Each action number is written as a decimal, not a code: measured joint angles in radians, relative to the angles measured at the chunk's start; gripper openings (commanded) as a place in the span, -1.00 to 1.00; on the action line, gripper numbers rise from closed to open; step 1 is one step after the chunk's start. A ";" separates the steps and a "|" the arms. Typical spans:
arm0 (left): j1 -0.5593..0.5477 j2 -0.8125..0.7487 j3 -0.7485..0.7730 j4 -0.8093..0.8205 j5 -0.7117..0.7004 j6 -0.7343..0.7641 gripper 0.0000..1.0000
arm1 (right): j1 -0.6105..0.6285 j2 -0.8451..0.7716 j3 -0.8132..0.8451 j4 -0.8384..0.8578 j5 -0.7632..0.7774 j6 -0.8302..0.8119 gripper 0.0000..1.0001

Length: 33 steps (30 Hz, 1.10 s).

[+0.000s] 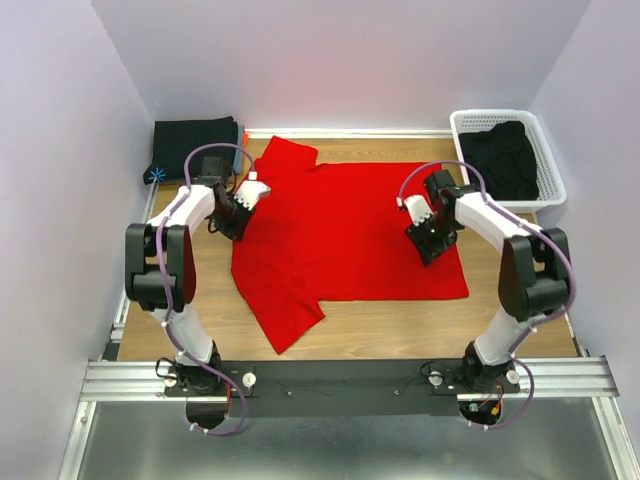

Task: Fold and stack the t-shirts
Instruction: Flatten the tshirt out, then fold the tshirt

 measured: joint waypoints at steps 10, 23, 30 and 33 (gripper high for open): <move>-0.002 -0.359 -0.068 -0.144 0.123 0.209 -0.37 | 0.000 -0.322 -0.097 -0.095 0.018 -0.180 0.07; -0.121 -0.457 -0.317 -0.178 0.078 0.273 -0.37 | 0.000 -0.359 -0.373 -0.026 0.170 -0.385 -0.03; -0.133 -0.460 -0.353 -0.163 0.055 0.275 -0.39 | 0.000 -0.343 -0.410 0.042 0.181 -0.418 -0.11; -0.145 -0.461 -0.363 -0.160 0.053 0.283 -0.42 | 0.000 -0.330 -0.432 0.064 0.182 -0.421 -0.14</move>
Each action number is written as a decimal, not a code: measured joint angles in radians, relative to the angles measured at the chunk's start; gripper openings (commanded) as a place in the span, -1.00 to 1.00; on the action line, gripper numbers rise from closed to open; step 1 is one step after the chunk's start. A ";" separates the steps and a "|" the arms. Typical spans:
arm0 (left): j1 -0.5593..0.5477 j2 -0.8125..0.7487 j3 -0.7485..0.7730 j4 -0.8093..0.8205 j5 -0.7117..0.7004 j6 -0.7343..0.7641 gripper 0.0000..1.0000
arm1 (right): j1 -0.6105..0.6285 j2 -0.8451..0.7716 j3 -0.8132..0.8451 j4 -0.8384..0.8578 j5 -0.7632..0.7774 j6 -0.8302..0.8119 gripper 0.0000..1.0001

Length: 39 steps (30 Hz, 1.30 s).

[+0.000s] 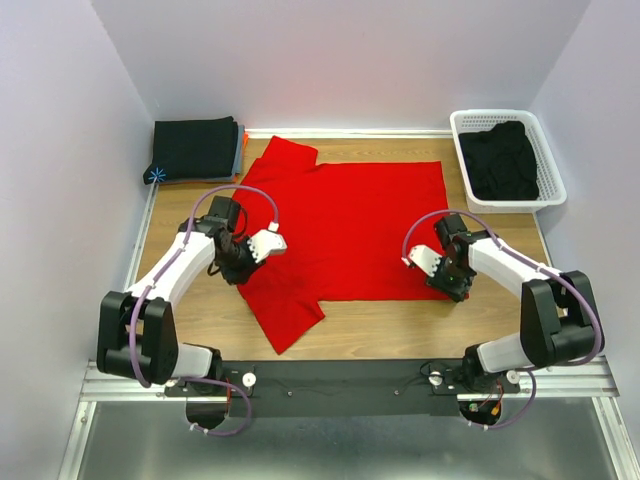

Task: Fold and stack the t-shirts
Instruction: Fold the tshirt

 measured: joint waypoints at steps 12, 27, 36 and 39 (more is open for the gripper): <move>-0.076 -0.042 -0.080 0.002 -0.021 0.015 -0.42 | 0.001 0.006 -0.034 0.034 0.031 -0.017 -0.66; -0.286 -0.018 -0.131 0.003 -0.048 -0.002 -0.03 | 0.001 0.006 -0.034 0.058 0.054 -0.013 -0.99; -0.372 0.048 -0.137 0.040 -0.142 -0.080 -0.16 | 0.001 0.006 -0.034 0.058 0.055 -0.006 -0.99; -0.388 0.079 -0.138 0.059 -0.197 -0.109 -0.32 | 0.001 0.006 -0.033 0.058 0.055 -0.002 -0.99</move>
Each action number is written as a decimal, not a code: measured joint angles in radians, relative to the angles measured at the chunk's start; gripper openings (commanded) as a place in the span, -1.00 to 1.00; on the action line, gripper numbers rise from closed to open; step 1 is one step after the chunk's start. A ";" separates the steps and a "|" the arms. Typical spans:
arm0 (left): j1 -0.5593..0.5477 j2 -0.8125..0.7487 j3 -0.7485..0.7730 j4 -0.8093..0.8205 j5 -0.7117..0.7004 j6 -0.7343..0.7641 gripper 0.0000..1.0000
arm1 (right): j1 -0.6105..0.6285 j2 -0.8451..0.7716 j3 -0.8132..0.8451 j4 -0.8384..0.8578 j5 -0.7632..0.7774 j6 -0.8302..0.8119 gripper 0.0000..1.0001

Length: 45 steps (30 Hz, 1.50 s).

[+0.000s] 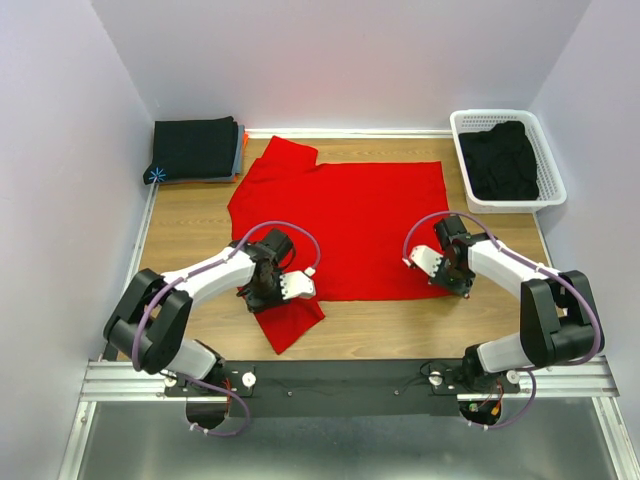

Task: Fold and stack the t-shirts
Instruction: Fold the tshirt

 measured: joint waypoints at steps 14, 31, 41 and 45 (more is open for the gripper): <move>-0.031 -0.113 0.013 -0.050 -0.097 -0.017 -1.00 | 0.000 -0.068 0.053 -0.064 -0.016 0.007 -0.99; 0.029 -0.246 0.164 -0.246 -0.077 0.027 -1.00 | 0.000 -0.265 0.055 -0.219 -0.033 0.005 -0.99; 0.127 -0.084 0.342 -0.245 -0.078 0.110 -1.00 | -0.020 -0.082 0.245 -0.245 -0.056 -0.029 -0.99; 0.150 -0.006 0.391 -0.229 -0.078 0.137 -1.00 | -0.042 0.008 0.311 -0.243 -0.061 -0.061 -0.99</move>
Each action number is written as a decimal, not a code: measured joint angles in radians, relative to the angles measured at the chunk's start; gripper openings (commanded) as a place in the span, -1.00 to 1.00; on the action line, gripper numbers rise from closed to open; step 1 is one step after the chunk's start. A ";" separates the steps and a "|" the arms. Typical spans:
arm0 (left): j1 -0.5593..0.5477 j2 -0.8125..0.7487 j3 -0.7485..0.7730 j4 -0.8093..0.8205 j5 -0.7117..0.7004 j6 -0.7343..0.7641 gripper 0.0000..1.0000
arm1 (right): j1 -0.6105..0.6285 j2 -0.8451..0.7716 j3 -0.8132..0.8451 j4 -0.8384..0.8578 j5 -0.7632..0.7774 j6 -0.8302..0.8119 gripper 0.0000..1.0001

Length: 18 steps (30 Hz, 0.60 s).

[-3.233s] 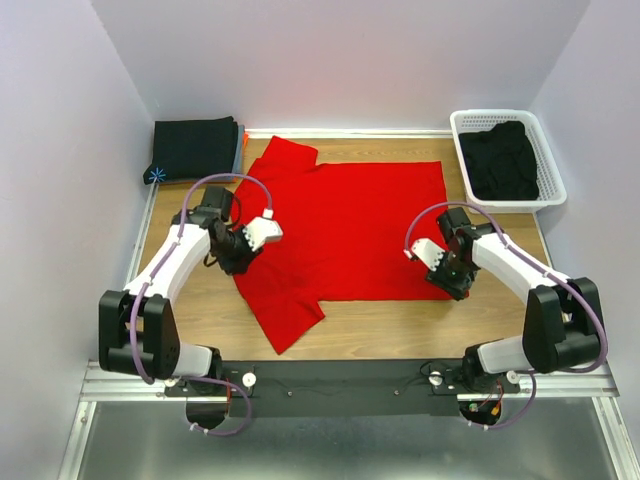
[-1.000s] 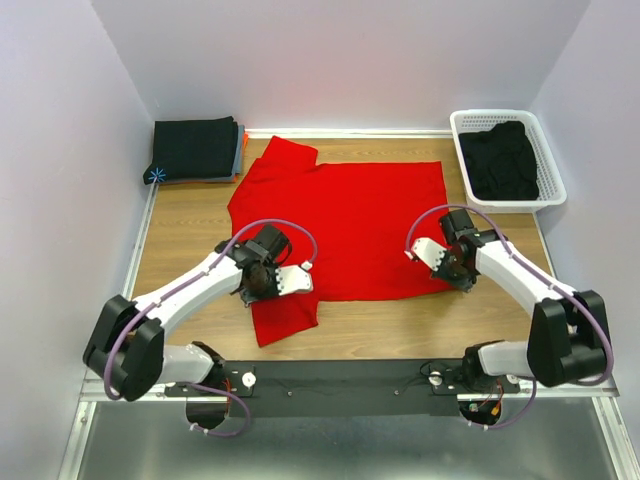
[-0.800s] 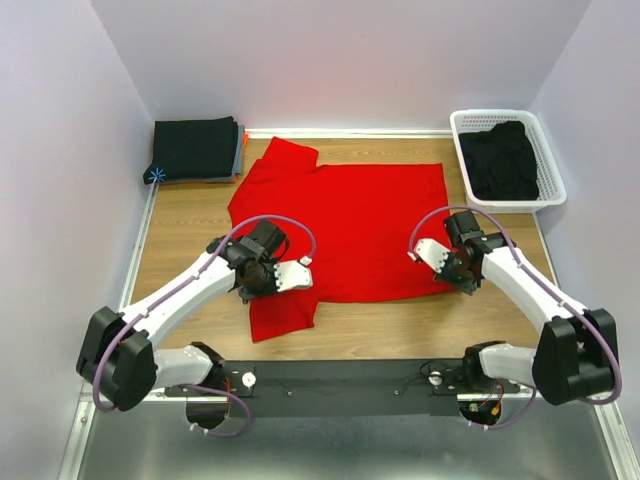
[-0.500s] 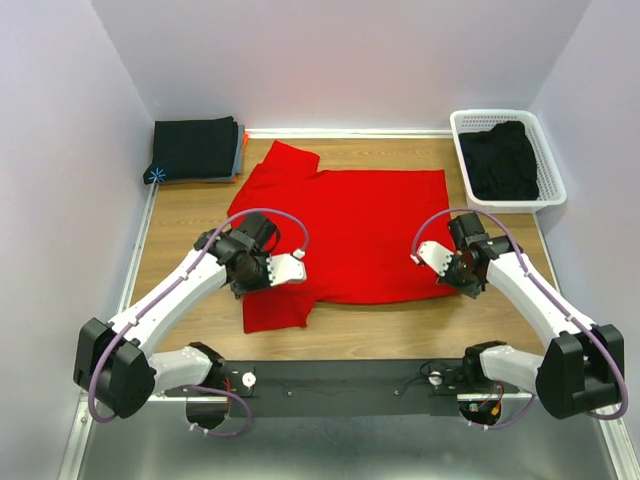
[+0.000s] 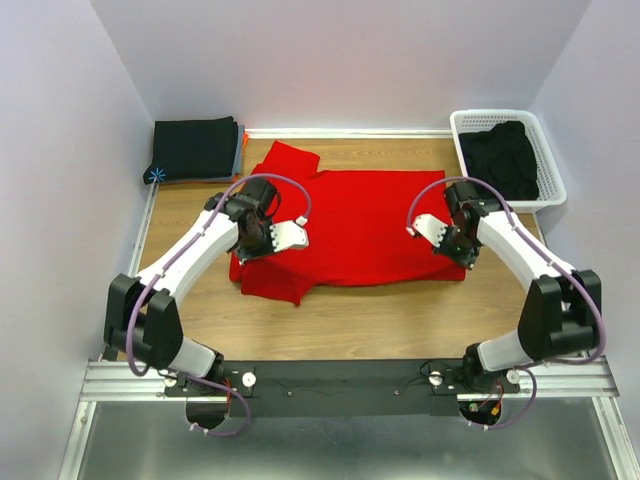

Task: Fold and stack the t-shirts
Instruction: Fold the tshirt

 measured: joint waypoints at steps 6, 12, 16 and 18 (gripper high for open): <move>0.047 0.098 0.072 0.022 0.000 0.041 -1.00 | -0.049 0.120 0.093 -0.002 -0.004 -0.045 -0.99; 0.084 0.190 0.128 0.043 0.002 0.071 -1.00 | -0.075 0.245 0.204 0.008 -0.007 -0.075 -0.99; 0.089 0.226 0.150 0.059 0.003 0.080 -1.00 | -0.074 0.310 0.265 0.015 -0.011 -0.087 -0.99; 0.089 0.245 0.162 0.068 0.004 0.082 -1.00 | -0.075 0.335 0.282 0.020 -0.011 -0.090 -0.99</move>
